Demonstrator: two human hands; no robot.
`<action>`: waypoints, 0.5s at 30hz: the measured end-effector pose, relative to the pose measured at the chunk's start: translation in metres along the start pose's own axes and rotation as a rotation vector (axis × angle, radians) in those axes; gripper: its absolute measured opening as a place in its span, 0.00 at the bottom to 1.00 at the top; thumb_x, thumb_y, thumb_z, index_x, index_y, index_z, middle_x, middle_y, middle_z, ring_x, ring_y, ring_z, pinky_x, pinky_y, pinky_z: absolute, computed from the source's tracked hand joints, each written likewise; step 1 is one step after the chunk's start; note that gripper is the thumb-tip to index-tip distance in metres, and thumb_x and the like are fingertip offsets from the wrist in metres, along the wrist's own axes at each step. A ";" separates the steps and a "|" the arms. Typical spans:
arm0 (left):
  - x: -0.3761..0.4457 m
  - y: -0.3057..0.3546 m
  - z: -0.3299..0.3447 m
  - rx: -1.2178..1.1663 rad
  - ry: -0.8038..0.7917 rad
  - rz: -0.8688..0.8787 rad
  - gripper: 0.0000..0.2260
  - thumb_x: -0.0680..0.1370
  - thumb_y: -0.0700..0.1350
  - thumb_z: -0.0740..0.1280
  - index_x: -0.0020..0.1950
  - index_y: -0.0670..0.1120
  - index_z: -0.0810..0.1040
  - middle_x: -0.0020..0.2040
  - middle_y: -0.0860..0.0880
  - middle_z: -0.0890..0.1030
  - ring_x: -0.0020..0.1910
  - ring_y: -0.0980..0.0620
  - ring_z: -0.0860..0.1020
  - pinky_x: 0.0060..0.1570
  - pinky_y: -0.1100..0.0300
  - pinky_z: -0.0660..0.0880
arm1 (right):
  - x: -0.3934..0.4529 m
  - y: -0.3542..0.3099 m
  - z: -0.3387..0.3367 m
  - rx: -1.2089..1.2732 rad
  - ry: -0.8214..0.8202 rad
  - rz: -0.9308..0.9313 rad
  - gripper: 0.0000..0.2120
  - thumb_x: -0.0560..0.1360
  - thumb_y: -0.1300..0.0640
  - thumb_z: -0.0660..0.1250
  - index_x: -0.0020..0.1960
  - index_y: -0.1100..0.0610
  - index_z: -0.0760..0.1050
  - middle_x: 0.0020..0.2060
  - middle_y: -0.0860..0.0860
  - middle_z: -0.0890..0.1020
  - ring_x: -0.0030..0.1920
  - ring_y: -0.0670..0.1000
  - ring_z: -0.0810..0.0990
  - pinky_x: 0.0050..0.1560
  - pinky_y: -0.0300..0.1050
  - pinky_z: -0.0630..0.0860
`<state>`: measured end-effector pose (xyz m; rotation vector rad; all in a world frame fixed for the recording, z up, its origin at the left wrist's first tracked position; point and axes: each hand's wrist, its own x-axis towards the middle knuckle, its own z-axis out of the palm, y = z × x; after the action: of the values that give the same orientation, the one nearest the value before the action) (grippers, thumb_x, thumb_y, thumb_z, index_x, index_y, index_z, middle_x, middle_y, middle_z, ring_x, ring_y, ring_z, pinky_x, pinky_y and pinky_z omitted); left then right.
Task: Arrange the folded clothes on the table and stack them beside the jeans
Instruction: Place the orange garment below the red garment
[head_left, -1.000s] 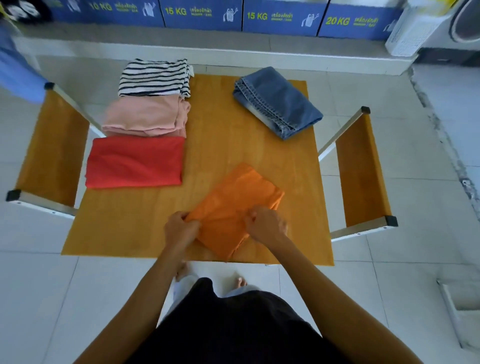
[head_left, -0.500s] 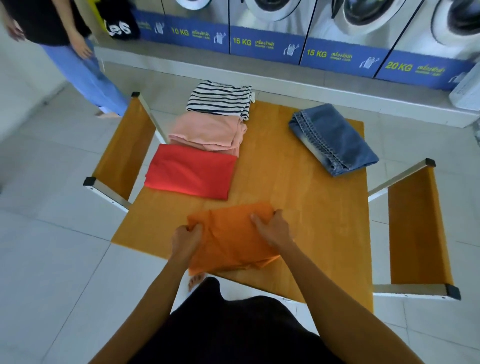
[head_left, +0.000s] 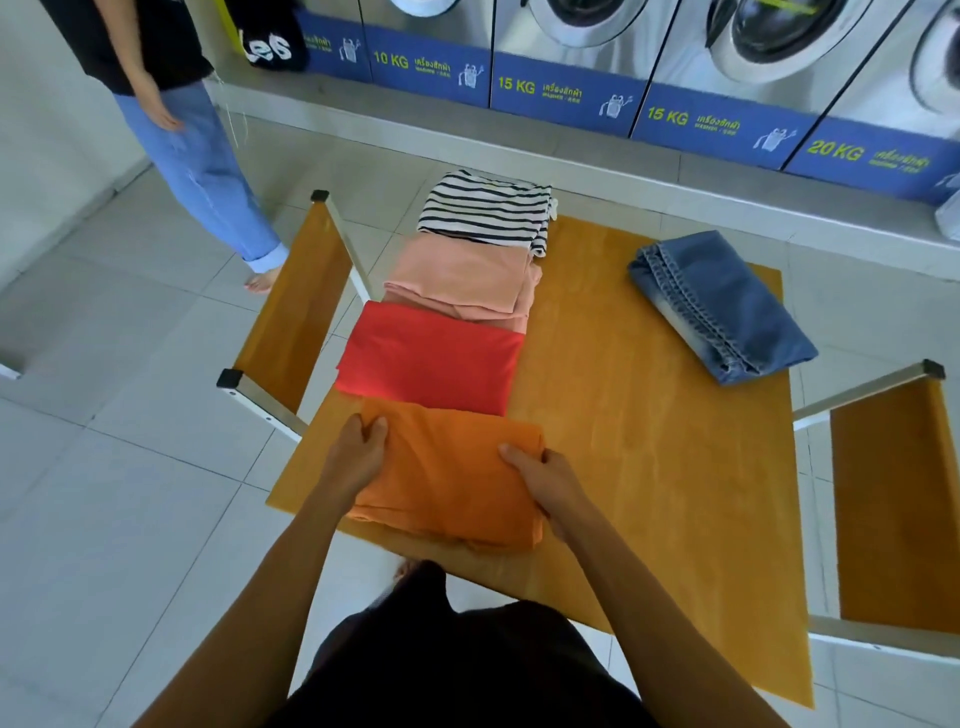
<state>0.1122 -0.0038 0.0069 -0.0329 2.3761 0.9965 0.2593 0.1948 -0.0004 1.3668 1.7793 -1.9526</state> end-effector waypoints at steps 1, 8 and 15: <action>0.005 -0.002 -0.006 0.020 0.023 0.019 0.24 0.83 0.57 0.53 0.73 0.44 0.63 0.72 0.42 0.69 0.69 0.39 0.70 0.66 0.43 0.68 | 0.001 -0.001 0.007 0.015 -0.005 -0.006 0.36 0.71 0.39 0.74 0.72 0.58 0.72 0.65 0.54 0.80 0.61 0.56 0.80 0.64 0.58 0.77; 0.039 -0.029 -0.038 0.132 0.108 0.037 0.21 0.83 0.55 0.56 0.69 0.42 0.69 0.65 0.41 0.76 0.65 0.37 0.75 0.66 0.42 0.69 | 0.003 0.002 0.052 -0.186 0.119 -0.038 0.31 0.74 0.43 0.73 0.69 0.58 0.69 0.63 0.54 0.78 0.57 0.54 0.78 0.57 0.55 0.79; 0.060 -0.035 -0.051 0.170 0.097 0.078 0.21 0.82 0.56 0.57 0.68 0.43 0.70 0.64 0.42 0.77 0.62 0.38 0.76 0.65 0.42 0.70 | 0.006 -0.005 0.062 -0.286 0.128 -0.004 0.27 0.73 0.44 0.74 0.64 0.55 0.68 0.53 0.49 0.75 0.54 0.54 0.78 0.57 0.58 0.80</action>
<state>0.0444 -0.0515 -0.0172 0.0773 2.5605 0.8414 0.2218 0.1462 -0.0095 1.4150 2.0243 -1.5655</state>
